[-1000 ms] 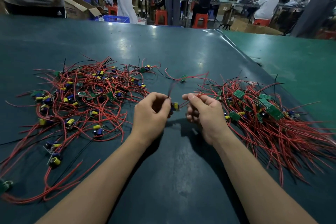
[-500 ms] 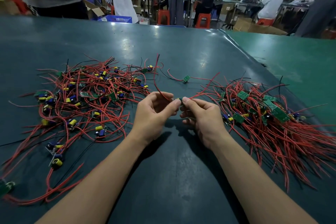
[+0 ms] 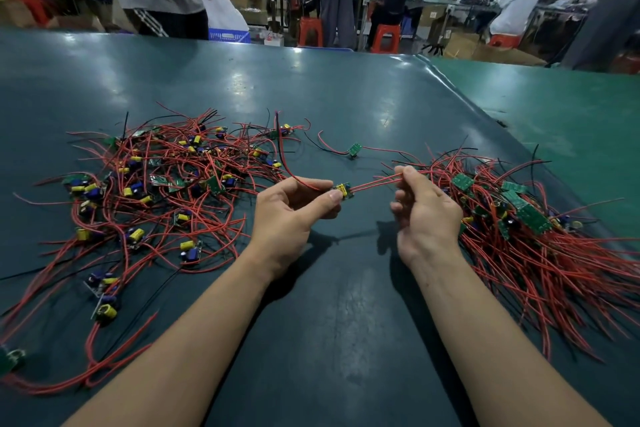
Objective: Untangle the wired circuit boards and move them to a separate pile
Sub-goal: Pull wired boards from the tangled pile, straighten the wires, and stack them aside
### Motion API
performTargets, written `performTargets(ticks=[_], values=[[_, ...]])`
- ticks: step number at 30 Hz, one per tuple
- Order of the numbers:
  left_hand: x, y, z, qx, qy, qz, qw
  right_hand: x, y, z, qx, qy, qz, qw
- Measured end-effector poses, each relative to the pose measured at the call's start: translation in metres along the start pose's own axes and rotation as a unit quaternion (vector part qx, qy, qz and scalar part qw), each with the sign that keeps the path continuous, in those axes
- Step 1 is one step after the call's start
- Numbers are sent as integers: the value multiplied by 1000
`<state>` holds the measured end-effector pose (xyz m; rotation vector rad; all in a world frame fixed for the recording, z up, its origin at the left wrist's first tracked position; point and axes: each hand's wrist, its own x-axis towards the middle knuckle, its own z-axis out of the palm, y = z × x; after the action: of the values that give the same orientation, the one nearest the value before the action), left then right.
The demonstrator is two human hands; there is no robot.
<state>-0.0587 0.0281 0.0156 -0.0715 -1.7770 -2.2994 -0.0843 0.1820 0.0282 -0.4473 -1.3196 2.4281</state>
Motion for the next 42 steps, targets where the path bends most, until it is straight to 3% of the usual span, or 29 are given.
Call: performTargets(ticks=[7,10,14,16,18,20,22,25,28,32,37,39,42], values=[[3,0,-4,-91,21,-3,996,3,-8,-4,60,19,-30,998],[9,0,-11,-124,75,-2,989,9,-21,-13,93,43,-63,993],[13,0,-16,-175,99,-23,979,7,-20,-16,-15,30,-160,987],[12,-3,-14,-105,92,9,990,-5,-9,-11,-149,4,-287,946],[9,-5,-12,-14,83,64,994,-17,2,-8,-265,-69,-409,870],[5,-6,-12,41,58,122,990,-26,13,-6,-333,-176,-436,817],[4,-8,-13,118,32,192,974,-32,20,-2,-361,-262,-414,793],[3,-9,-14,199,1,246,949,-33,19,0,-343,-291,-400,798],[0,-8,-9,139,-66,175,972,-30,11,-3,-321,-283,-404,809],[-2,-6,-7,-4,-122,55,991,-33,6,0,-312,-309,-340,832],[-6,5,-4,-114,-169,-84,975,-26,-4,-2,-182,-228,-156,944],[-4,7,-5,-138,-157,-113,971,-25,-5,-2,-130,-243,-59,959],[-3,6,-5,-117,-160,-135,971,-26,-3,0,-140,-265,-3,954]])
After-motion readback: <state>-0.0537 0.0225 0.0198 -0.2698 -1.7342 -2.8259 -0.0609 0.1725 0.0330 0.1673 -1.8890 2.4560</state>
